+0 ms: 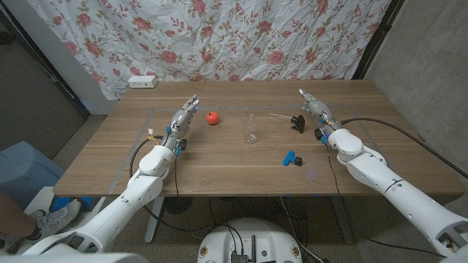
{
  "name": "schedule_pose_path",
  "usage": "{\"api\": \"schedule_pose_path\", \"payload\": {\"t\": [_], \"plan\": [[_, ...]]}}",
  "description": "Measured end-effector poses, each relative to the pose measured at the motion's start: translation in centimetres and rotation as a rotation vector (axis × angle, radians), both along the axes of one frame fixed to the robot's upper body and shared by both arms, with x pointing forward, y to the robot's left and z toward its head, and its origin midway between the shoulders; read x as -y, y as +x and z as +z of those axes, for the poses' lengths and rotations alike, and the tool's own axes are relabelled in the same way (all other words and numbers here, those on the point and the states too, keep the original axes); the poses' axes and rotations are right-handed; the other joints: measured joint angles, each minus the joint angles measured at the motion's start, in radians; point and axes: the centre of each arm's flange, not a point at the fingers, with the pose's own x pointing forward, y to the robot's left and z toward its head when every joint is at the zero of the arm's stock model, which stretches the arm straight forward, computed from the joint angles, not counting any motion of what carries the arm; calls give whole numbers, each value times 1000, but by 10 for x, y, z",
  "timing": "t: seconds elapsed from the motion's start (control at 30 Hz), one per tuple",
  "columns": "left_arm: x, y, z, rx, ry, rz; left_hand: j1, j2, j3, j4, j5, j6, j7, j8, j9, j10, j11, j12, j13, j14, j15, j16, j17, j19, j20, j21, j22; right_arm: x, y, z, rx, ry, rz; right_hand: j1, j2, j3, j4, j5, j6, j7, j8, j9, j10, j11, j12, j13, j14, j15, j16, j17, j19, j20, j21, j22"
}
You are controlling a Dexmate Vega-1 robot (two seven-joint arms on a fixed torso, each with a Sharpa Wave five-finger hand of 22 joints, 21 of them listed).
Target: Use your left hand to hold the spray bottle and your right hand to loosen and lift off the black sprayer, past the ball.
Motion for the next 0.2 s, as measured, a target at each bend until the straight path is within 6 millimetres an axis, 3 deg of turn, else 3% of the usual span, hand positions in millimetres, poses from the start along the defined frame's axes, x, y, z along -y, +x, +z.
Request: {"api": "schedule_pose_path", "payload": {"t": [0.2], "plan": [[1, 5, -4, -3, -37, 12, -16, 8, 2, 2, 4, 5, 5, 0, 0, 4, 4, 0, 0, 7, -4, 0, 0, 7, 0, 0, 0, 2, 5, -3, 2, 56, 31, -22, 22, -1, 10, -5, 0, 0, 0, 0, 0, 0, 0, -5, 0, 0, 0, 0, 0, 0, 0, 0]]}}
